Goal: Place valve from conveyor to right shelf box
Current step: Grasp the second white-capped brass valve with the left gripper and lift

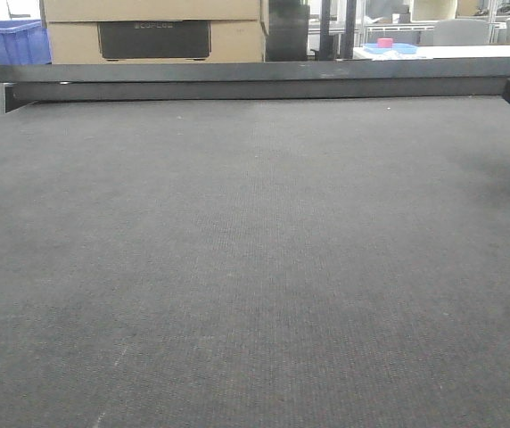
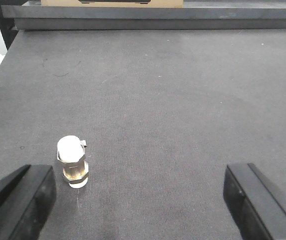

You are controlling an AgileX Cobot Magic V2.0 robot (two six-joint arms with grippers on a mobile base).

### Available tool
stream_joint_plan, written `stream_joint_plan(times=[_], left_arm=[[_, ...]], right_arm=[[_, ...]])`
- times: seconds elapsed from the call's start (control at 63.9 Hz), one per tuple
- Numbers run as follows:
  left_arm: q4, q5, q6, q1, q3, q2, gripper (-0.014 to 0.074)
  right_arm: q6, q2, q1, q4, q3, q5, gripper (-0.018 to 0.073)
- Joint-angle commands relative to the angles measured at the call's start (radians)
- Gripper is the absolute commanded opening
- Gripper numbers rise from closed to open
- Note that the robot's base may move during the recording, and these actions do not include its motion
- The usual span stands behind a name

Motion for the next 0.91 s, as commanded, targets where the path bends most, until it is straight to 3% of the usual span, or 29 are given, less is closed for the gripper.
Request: stream_joint_plan(times=[0.0, 0.031, 0.235, 0.344, 0.501, 0.579, 0.751, 0.892], left_arm=[[-0.007, 0.004, 0.001, -0.007, -0.019, 0.002, 0.0557], [-0.007, 0.022, 0.001, -0.007, -0.033, 0.002, 0.0541], [-0.007, 0.181, -0.001, -0.004, -0.164, 0.083, 0.044], [0.013, 0.28, -0.016, -0.004, -0.257, 0.189, 0.0472], [0.104, 0.404, -0.045, -0.004, -0.396, 0.38, 0.0594], [0.139, 0.465, -0.045, 0.003, -0.461, 0.47, 0.0601], [0.164, 0.516, -0.012, 0.086, -0.598, 0.667, 0.0601], [0.1, 0.574, 0.082, 0.189, -0.721, 0.823, 0.0601]], right_arm=[[-0.003, -0.028, 0.0, -0.012, -0.009, -0.001, -0.0061], [-0.003, -0.036, 0.0, -0.012, -0.009, 0.001, -0.0165], [-0.003, -0.136, 0.0, -0.002, -0.009, 0.009, -0.0155], [-0.003, -0.212, 0.0, 0.038, 0.034, -0.001, -0.0155], [-0.003, -0.33, 0.0, 0.048, 0.159, -0.043, -0.0155], [-0.003, -0.389, 0.0, 0.052, 0.217, -0.068, -0.0155], [-0.003, -0.49, 0.0, 0.095, 0.311, -0.087, -0.0155], [-0.003, -0.544, 0.0, 0.106, 0.347, -0.087, -0.0155]])
